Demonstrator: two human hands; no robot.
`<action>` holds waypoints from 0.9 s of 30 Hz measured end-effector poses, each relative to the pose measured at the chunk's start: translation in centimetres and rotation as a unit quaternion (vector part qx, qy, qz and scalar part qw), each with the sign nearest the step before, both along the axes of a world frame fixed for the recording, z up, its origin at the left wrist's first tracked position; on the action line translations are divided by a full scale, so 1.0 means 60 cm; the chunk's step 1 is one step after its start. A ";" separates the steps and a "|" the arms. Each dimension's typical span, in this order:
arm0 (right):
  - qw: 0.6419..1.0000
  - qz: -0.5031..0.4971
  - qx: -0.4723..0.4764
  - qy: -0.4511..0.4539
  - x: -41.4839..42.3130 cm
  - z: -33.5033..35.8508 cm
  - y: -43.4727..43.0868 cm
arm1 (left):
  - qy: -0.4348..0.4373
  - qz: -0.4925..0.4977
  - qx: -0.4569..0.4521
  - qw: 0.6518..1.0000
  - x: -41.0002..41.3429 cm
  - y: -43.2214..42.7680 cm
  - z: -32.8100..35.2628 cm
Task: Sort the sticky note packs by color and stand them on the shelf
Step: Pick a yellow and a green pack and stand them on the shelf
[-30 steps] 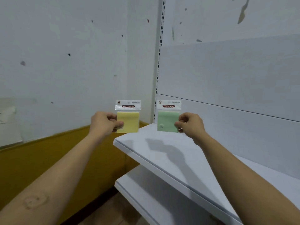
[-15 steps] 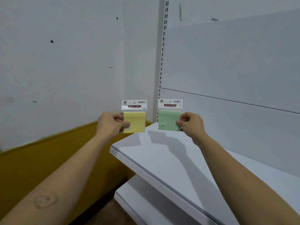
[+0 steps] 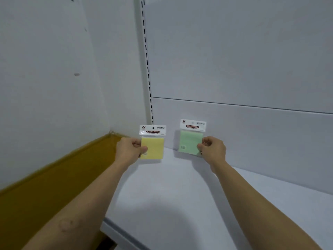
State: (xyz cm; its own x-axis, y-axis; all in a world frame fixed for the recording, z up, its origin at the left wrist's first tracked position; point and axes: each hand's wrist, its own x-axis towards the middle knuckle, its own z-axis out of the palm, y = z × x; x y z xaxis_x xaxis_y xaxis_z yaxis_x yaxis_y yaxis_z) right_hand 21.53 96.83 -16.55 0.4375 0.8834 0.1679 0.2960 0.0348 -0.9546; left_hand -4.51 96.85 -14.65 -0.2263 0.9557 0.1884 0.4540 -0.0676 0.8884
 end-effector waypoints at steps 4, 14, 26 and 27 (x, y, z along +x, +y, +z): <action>0.999 -0.019 -0.017 -0.024 -0.001 -0.019 0.023 | -0.013 -0.026 -0.012 1.000 0.009 0.066 -0.026; 0.990 -0.127 -0.035 -0.038 -0.049 -0.052 0.064 | -0.040 -0.105 -0.011 0.994 0.042 0.204 -0.089; 0.979 -0.167 -0.073 -0.089 -0.101 -0.090 0.067 | -0.050 -0.115 0.039 0.991 0.041 0.241 -0.124; 0.978 -0.169 -0.079 -0.094 -0.098 -0.089 0.066 | -0.053 -0.111 0.039 0.992 0.042 0.242 -0.124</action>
State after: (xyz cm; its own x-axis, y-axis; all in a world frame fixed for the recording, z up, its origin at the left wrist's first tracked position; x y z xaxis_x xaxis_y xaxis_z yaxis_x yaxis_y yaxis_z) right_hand 15.63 100.80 -21.87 0.6828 0.7157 0.1465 0.4364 -0.2387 -0.8675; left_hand -2.01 111.37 -22.06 -0.0339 0.9677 0.2496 0.3235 -0.2257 0.9189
